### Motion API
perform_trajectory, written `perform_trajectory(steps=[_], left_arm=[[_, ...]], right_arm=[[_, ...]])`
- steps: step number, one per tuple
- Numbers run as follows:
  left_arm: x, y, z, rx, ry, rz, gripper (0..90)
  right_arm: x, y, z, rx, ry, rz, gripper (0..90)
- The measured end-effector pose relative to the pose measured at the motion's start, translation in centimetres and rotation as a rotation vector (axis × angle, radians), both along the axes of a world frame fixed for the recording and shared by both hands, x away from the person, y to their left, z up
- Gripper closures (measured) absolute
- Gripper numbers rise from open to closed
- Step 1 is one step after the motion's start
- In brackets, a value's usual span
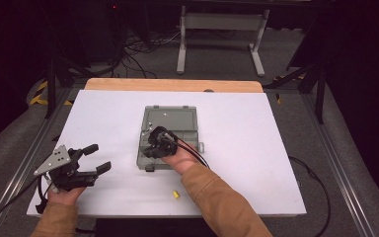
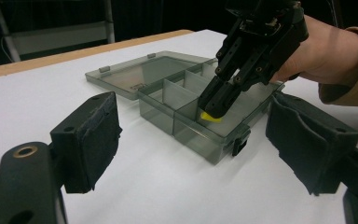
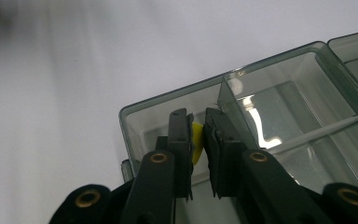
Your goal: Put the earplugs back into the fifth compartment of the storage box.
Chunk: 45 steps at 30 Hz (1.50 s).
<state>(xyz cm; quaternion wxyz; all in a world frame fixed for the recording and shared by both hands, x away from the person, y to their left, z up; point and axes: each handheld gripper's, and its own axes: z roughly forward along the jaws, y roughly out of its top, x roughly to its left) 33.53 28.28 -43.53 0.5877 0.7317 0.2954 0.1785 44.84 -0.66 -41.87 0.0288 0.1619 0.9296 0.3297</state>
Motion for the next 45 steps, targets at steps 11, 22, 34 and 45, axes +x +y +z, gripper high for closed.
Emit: perform_trajectory(steps=[11, 22, 34, 45], left_arm=[[0.0, -0.1, 0.0, -0.001, 0.001, -0.005, 18.2], [0.0, 0.0, 0.0, -0.002, 0.001, -0.007, 18.2], [0.0, 0.0, 0.1, -0.005, -0.004, -0.004, 18.1], [0.0, -0.1, 0.0, -0.004, 0.000, -0.006, 18.0]], right_arm=[[0.0, 0.1, -0.2, -0.001, 0.000, -0.002, 79.1], [-0.2, -0.2, 0.5, 0.042, -0.028, -0.012, 45.3], [-1.0, -1.9, 2.2, 0.093, -0.042, -0.024, 19.9], [-3.2, -4.6, 3.8, 0.108, -0.064, -0.014, 17.1]])
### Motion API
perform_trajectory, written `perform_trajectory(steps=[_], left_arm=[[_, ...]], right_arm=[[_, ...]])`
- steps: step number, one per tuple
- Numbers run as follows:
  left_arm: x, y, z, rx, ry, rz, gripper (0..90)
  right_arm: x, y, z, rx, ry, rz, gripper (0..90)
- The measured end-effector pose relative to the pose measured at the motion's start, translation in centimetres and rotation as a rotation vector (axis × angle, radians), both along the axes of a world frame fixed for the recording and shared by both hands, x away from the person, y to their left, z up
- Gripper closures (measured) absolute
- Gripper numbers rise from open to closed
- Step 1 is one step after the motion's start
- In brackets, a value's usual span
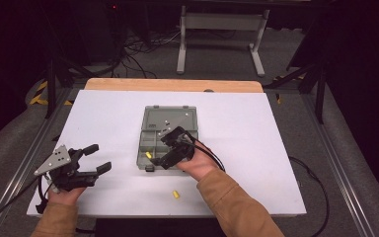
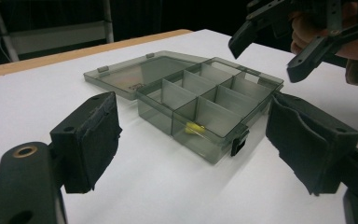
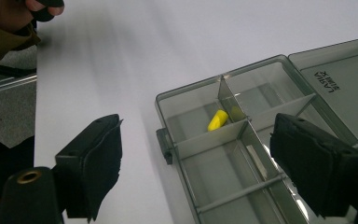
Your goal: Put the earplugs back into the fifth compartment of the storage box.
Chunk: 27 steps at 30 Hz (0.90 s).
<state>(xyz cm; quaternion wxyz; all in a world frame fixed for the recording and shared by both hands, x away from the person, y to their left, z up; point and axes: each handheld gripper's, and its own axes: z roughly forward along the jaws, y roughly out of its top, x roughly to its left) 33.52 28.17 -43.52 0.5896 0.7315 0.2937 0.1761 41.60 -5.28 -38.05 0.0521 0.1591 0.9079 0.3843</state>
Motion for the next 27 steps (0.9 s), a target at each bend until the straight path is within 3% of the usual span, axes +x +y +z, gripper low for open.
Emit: perform_trajectory(steps=[11, 27], left_arm=[[0.0, 0.0, 0.0, 0.002, 0.003, 0.001, 18.0], [0.0, 0.0, 0.0, 0.001, 0.000, -0.001, 18.0]], right_arm=[[-1.7, -2.6, 0.1, 0.009, -0.006, 0.000, 17.2], [-3.6, -4.8, -0.2, -0.002, -0.012, 0.001, 17.2]])
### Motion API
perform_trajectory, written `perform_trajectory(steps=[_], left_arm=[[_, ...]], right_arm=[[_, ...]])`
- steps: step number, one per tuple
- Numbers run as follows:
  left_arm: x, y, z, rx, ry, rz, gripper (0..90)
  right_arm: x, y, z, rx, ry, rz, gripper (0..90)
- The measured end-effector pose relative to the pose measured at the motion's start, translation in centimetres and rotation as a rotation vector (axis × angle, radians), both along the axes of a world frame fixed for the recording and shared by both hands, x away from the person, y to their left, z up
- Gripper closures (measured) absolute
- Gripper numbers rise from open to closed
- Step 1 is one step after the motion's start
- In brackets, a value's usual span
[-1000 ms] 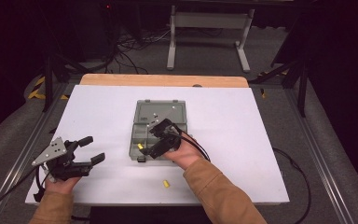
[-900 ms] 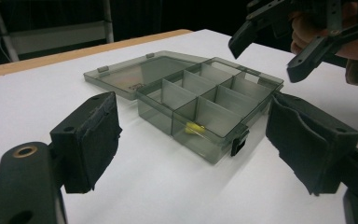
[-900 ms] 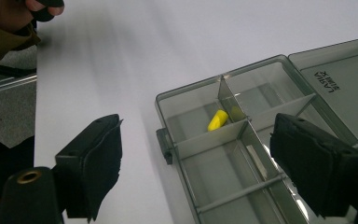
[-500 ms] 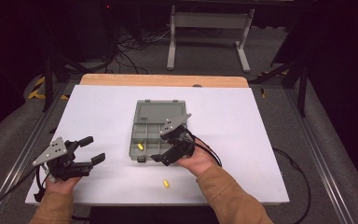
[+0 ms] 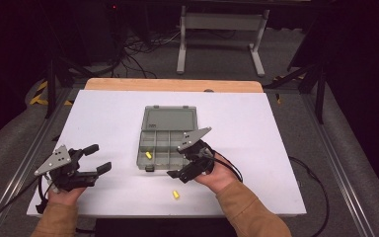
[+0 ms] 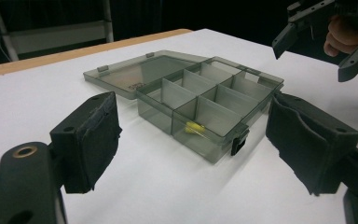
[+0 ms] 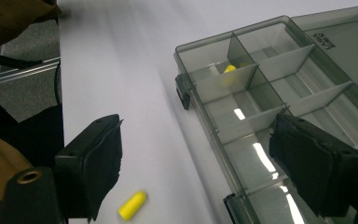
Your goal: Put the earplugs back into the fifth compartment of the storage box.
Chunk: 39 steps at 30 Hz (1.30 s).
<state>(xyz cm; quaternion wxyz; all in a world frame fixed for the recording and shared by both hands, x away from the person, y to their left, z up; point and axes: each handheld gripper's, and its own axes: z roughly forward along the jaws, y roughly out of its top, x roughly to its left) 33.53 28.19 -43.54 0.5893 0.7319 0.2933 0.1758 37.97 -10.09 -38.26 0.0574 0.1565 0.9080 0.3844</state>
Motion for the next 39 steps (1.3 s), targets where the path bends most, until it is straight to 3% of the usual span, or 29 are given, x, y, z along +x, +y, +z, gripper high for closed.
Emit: perform_trajectory(steps=[6, 13, 25, 39], left_arm=[[0.1, -0.1, -0.1, 0.006, -0.001, -0.004, 18.0], [0.0, -0.1, 0.0, 0.003, 0.000, -0.003, 18.0], [0.0, -0.1, 0.0, 0.002, 0.000, 0.000, 18.0], [0.0, -0.1, -0.1, 0.003, -0.001, 0.002, 18.0]], right_arm=[[-0.5, -0.1, -0.8, -0.022, 0.011, 0.003, 17.4], [-0.9, 0.2, -2.1, -0.091, 0.030, 0.013, 19.3], [-1.4, 0.6, -3.4, -0.156, 0.066, 0.050, 23.4], [-2.1, 1.2, -4.6, -0.189, 0.103, 0.095, 28.4]])
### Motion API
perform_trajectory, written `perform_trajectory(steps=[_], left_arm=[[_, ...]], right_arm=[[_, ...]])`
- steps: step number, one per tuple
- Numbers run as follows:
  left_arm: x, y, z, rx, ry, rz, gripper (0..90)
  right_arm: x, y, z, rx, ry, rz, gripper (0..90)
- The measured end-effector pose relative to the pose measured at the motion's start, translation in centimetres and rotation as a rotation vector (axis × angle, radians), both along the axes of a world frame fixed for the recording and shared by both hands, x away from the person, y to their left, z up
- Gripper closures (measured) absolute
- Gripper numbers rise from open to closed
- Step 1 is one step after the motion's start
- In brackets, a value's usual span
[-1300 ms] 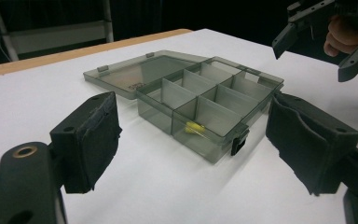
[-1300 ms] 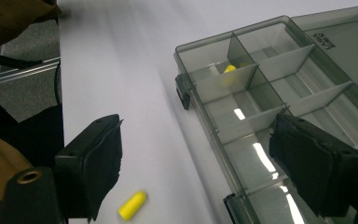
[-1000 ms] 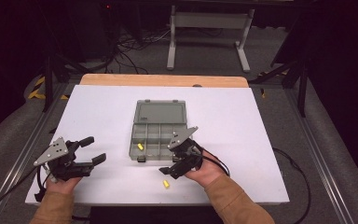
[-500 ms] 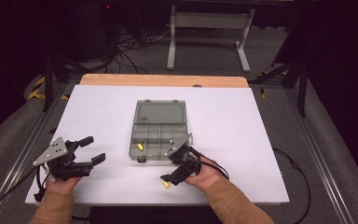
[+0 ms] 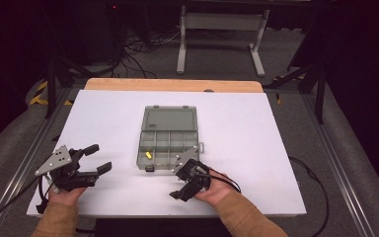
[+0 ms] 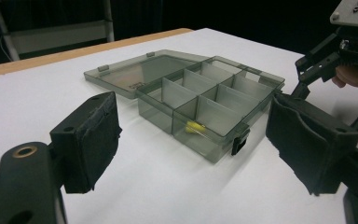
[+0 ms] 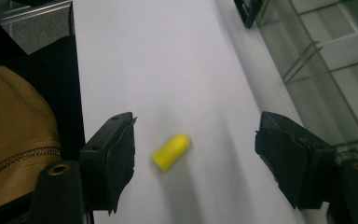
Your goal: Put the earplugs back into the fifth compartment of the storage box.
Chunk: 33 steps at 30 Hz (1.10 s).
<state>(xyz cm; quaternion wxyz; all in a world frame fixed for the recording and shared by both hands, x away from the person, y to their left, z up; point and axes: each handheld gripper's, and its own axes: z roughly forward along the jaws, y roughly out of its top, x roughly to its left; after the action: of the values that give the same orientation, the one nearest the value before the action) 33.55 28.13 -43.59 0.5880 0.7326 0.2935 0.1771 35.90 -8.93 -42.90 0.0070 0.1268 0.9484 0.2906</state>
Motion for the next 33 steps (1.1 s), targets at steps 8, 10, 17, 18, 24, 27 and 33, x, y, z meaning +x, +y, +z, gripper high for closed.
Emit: perform_trajectory(steps=[8, 10, 17, 18, 24, 27, 33], left_arm=[[0.0, 0.0, 0.0, -0.001, -0.001, 0.001, 18.0], [0.0, 0.0, 0.0, -0.001, -0.001, 0.001, 18.0], [0.0, 0.1, 0.0, -0.003, -0.001, 0.005, 18.0], [0.0, 0.1, 0.0, -0.001, -0.003, 0.004, 18.0], [0.0, 0.1, -0.1, -0.003, 0.000, 0.004, 18.0], [0.0, 0.1, 0.0, -0.002, 0.000, 0.006, 18.0], [0.0, 0.1, 0.0, -0.001, 0.000, 0.007, 18.0]], right_arm=[[-0.3, 0.2, -0.5, -0.013, 0.004, 0.024, 30.6], [-0.3, 0.2, -0.5, -0.016, 0.008, 0.022, 31.1], [-0.6, 0.3, -0.9, -0.010, 0.053, 0.015, 39.1], [-0.6, 0.3, -1.0, -0.011, 0.056, 0.013, 40.8], [-0.7, 0.4, -1.2, -0.019, 0.051, 0.030, 53.4], [-0.8, 0.5, -1.2, -0.033, 0.061, 0.022, 60.2], [-0.8, 0.5, -1.3, -0.042, 0.059, 0.034, 70.4]])
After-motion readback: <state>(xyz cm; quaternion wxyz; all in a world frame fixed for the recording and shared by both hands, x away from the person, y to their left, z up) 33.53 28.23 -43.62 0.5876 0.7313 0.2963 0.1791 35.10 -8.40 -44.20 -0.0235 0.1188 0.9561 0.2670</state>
